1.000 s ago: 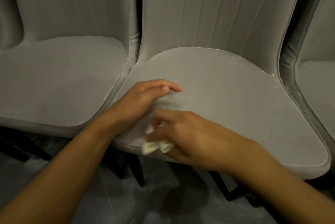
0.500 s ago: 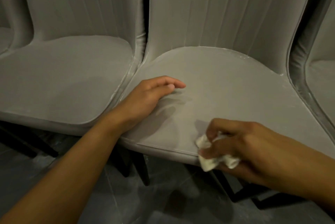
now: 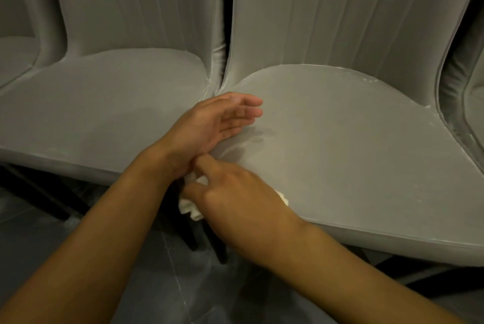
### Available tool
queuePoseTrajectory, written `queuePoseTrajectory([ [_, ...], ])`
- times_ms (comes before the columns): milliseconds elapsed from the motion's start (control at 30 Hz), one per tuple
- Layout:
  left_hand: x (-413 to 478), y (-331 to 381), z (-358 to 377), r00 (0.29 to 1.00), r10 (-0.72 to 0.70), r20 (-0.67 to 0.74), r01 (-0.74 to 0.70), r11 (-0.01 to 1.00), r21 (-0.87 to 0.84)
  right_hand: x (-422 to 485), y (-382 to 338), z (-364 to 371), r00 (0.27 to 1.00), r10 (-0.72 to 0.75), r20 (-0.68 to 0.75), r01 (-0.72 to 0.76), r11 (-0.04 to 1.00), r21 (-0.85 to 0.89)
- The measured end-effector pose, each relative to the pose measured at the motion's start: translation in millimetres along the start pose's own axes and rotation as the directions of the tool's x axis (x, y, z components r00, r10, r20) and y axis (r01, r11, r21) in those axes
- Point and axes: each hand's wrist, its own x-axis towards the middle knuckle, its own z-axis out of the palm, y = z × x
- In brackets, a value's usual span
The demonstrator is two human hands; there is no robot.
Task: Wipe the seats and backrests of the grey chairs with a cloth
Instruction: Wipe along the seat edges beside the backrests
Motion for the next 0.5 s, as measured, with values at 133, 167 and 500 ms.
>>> queuePoseTrajectory([
  [133,-1,2,2,1.0,0.019,-0.002,-0.019,0.997,0.072,-29,12,-14,0.998,0.04,0.057,-0.041,0.999,0.016],
  [167,-1,2,3,1.0,0.023,0.001,-0.023,0.995,0.102,-39,16,-19,0.995,0.061,0.082,-0.062,0.998,0.006],
  [500,-3,-5,8,0.998,0.034,-0.059,-0.024,0.985,0.17,-81,32,-42,0.984,0.169,0.065,-0.169,0.986,-0.008],
])
